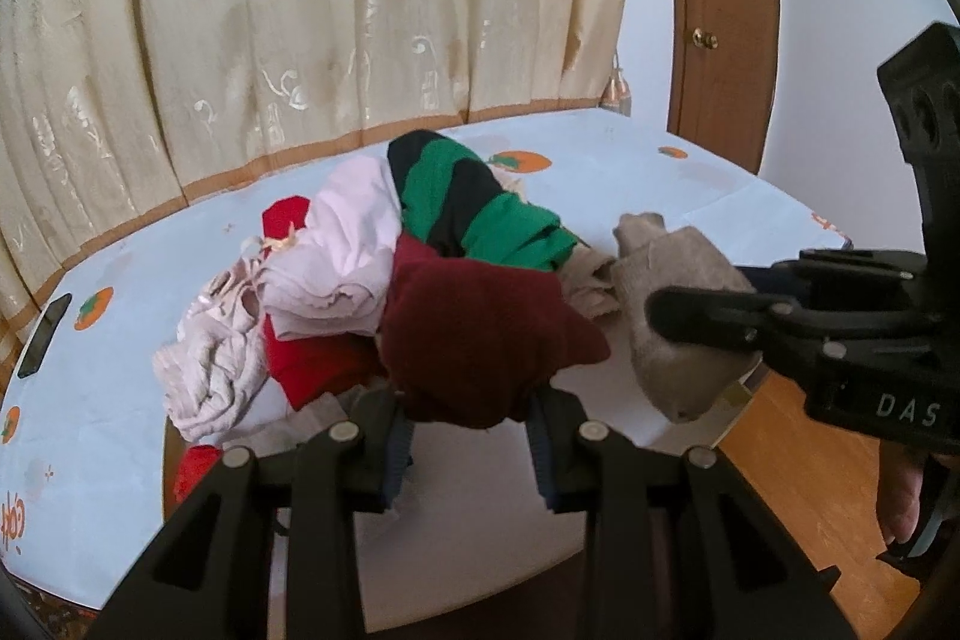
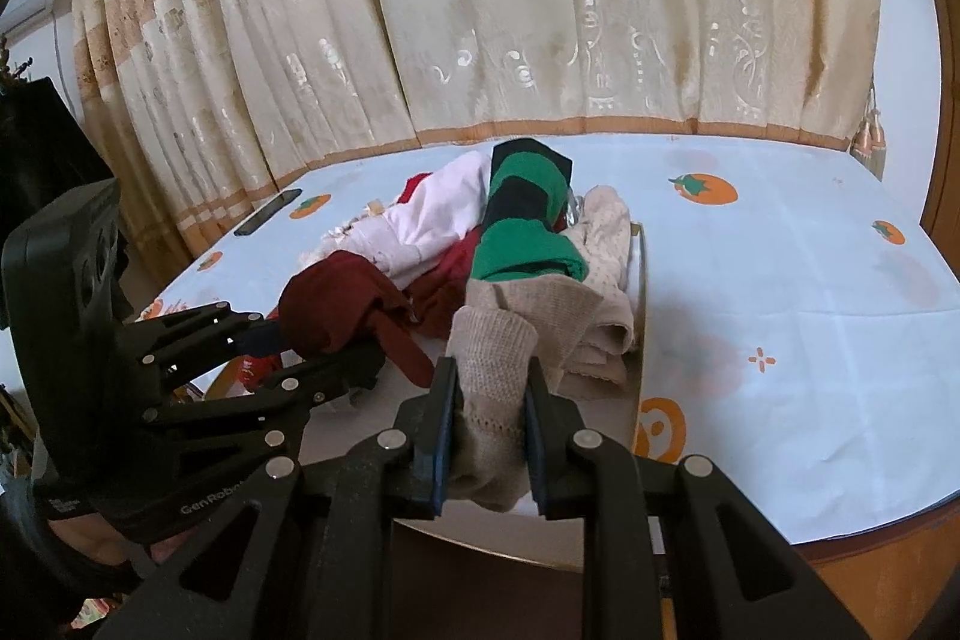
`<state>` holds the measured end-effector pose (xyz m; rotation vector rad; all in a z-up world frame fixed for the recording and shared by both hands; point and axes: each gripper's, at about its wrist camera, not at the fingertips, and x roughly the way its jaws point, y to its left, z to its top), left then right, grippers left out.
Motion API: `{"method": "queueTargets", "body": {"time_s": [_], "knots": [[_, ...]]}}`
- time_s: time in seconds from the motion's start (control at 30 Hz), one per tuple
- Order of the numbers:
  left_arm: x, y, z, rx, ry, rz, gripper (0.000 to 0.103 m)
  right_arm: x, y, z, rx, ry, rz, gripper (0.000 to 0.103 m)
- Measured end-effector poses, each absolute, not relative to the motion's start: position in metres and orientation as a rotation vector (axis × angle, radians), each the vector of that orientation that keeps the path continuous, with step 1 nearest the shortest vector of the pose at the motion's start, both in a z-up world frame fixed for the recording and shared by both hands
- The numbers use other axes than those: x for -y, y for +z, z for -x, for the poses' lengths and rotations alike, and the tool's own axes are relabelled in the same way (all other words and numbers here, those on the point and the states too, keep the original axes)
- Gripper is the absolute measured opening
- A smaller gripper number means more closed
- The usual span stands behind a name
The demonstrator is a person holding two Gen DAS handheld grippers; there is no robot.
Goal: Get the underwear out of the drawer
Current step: 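Lower the held dark red sock and beige cloth into the box lid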
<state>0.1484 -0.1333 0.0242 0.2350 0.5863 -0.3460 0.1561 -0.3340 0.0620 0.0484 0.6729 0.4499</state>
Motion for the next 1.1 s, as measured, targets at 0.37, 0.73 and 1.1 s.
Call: {"method": "queueTargets", "body": {"time_s": [0.37, 0.73, 1.1], "knots": [[0.138, 0.006, -0.168, -0.647, -0.340, -0.246, 0.032, 0.322, 0.053, -0.172, -0.740, 0.421, 0.027, 0.023], [0.141, -0.020, -0.180, -0.711, -0.352, -0.250, 0.032, 0.309, 0.036, -0.186, -0.822, 0.388, 0.126, 0.023], [0.139, -0.032, -0.185, -0.744, -0.342, -0.255, 0.035, 0.307, 0.021, -0.192, -0.864, 0.366, 0.133, 0.023]]}}
